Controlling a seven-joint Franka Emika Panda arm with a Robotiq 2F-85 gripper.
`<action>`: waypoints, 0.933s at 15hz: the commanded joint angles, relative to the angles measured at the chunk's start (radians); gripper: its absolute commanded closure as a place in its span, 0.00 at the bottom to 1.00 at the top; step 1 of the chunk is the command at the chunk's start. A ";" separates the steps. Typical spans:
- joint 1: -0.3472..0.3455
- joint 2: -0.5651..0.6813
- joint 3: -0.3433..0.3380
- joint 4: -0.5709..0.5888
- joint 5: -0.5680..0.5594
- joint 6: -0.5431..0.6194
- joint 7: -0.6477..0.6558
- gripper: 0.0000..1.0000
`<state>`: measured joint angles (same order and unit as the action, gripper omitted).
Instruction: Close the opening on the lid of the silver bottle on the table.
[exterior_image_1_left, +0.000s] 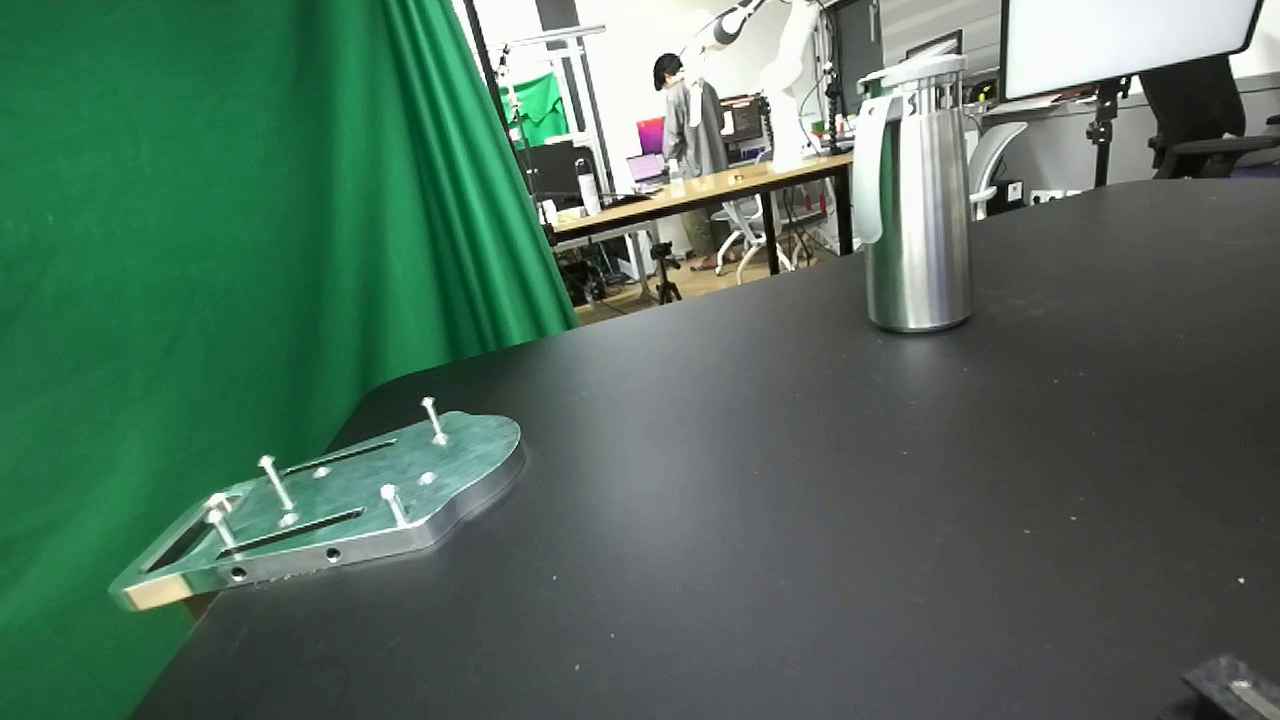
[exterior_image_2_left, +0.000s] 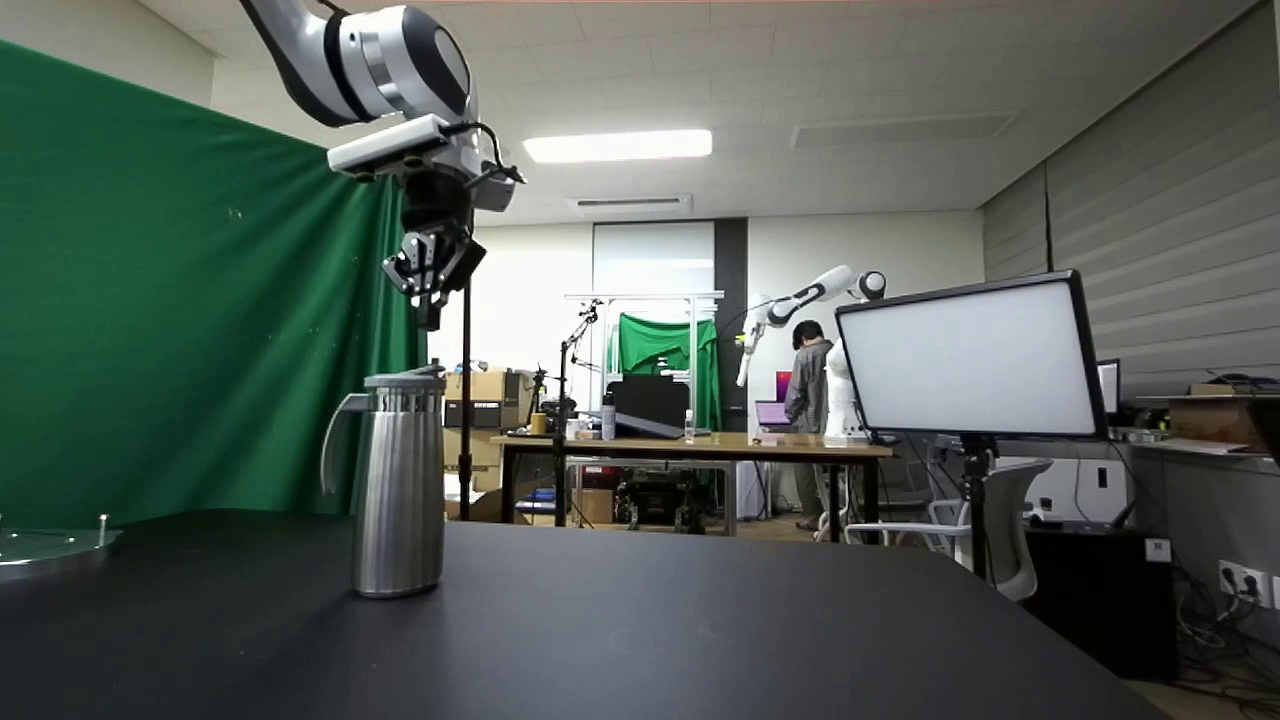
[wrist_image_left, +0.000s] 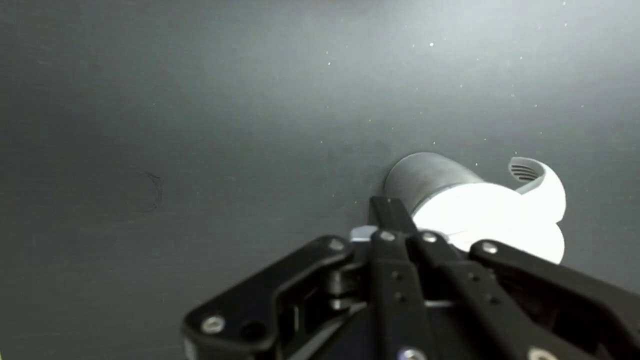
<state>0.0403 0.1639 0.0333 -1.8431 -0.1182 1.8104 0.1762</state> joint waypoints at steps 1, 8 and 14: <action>0.005 0.004 -0.008 0.028 -0.001 0.053 0.032 1.00; 0.007 0.030 -0.009 0.010 0.011 0.160 0.036 1.00; 0.010 0.062 -0.009 0.003 0.022 0.171 0.036 1.00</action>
<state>0.0406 0.2193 0.0316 -1.8361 -0.1062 1.9741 0.1780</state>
